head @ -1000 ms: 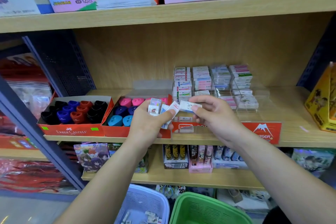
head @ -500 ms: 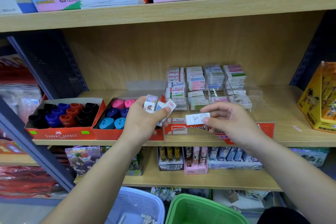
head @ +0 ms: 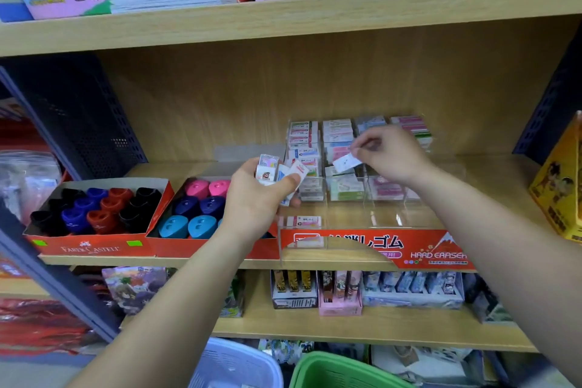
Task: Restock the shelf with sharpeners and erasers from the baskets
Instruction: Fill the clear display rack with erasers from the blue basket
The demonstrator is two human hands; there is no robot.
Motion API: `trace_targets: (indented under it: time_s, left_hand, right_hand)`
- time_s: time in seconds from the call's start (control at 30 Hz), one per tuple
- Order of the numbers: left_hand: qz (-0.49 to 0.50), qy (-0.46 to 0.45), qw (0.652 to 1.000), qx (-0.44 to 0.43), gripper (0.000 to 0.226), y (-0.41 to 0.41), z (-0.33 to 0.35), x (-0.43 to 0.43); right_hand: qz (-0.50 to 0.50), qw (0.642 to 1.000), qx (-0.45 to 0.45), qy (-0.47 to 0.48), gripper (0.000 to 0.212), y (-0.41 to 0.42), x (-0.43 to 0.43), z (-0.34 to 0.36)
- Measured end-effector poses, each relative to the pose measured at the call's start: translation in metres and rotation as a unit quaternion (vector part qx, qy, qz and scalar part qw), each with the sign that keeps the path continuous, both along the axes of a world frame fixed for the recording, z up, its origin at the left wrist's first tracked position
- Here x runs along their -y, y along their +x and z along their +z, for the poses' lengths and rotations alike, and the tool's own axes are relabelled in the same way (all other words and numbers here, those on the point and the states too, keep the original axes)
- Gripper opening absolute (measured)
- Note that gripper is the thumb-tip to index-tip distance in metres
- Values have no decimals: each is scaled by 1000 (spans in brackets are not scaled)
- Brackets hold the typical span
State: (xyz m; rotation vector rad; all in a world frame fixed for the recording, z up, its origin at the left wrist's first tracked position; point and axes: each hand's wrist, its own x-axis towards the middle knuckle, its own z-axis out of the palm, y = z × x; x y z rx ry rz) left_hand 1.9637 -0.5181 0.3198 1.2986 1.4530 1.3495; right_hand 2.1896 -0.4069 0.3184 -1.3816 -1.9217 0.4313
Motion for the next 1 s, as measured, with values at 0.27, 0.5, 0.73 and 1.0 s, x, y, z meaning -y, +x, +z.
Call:
trace_targets:
  time_s: [0.27, 0.5, 0.73, 1.0]
  left_hand:
    - [-17, -1, 1000, 1, 16, -4, -3, -3]
    - [-23, -3, 1000, 11, 19, -5, -2, -2]
    - [-54, 20, 998, 30, 25, -1, 1, 9]
    - [-60, 29, 996, 58, 23, -1, 8, 30]
  right_hand:
    - [61, 986, 148, -37, 9, -4, -23, -7]
    - [41, 995, 82, -38, 17, -6, -11, -8]
    - [104, 989, -102, -27, 16, -33, 56, 7]
    - [166, 915, -322, -178, 8, -42, 85, 14]
